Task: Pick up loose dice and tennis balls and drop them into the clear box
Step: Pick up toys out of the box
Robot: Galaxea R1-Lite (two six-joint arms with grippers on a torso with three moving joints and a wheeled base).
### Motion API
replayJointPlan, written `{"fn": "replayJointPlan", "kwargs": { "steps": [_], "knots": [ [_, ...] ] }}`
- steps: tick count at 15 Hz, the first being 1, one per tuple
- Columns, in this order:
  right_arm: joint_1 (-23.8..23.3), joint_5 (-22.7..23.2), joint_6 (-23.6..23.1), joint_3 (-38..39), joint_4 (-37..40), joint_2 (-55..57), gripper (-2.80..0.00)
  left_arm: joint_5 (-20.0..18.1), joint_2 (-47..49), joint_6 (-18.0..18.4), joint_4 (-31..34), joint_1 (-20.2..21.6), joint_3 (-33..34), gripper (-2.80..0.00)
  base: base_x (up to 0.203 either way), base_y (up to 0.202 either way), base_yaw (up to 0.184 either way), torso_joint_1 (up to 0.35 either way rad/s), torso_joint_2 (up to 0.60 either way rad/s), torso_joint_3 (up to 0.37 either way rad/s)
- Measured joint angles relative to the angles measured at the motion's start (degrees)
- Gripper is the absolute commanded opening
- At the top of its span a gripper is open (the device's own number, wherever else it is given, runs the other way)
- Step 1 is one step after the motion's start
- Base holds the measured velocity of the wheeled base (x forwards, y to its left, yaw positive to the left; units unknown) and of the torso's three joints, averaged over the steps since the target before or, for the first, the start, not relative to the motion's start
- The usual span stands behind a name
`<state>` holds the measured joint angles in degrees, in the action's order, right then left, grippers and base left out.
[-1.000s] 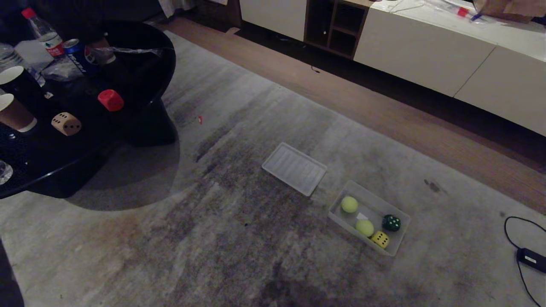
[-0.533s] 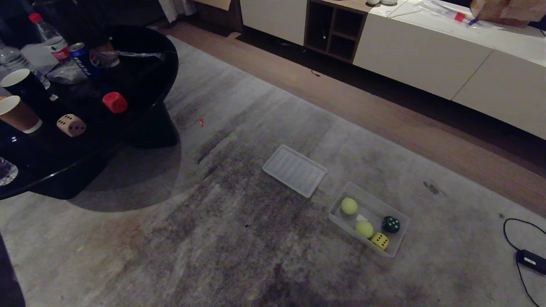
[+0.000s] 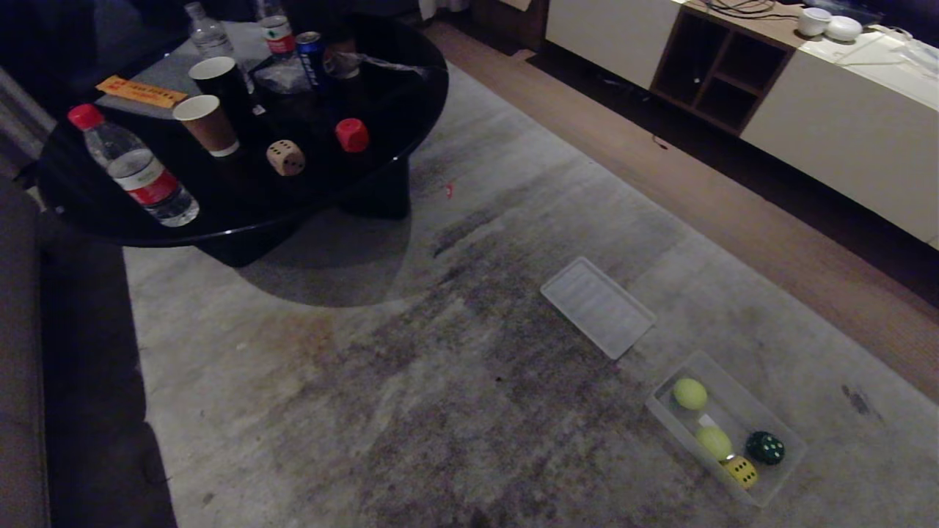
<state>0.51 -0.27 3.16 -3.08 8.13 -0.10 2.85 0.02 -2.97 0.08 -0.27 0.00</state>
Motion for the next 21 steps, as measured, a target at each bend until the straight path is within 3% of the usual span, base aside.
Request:
{"fn": "replayJointPlan", "kwargs": {
  "steps": [12, 17, 21],
  "knots": [
    [0.0, 0.0, -0.02, 0.0, 0.0, 0.0, -2.8, 0.02, 0.0, -0.07, 0.02, -0.02, 0.0, -2.8, 0.0, -0.008, 0.159, 0.003, 0.0, 0.002],
    [0.0, 0.05, 0.06, 0.0, -0.01, 0.01, -2.8, -0.04, 0.0, 0.03, 0.01, 0.0, 0.0, -2.8, -0.001, 0.0, 0.012, 0.0, 0.0, 0.0],
    [0.0, 0.08, 0.12, 0.0, -0.01, 0.02, -2.8, 0.0, 0.0, -0.27, -0.08, -0.04, 0.0, -2.8, 0.167, 0.001, 0.004, 0.0, 0.0, 0.004]
  ]
}}
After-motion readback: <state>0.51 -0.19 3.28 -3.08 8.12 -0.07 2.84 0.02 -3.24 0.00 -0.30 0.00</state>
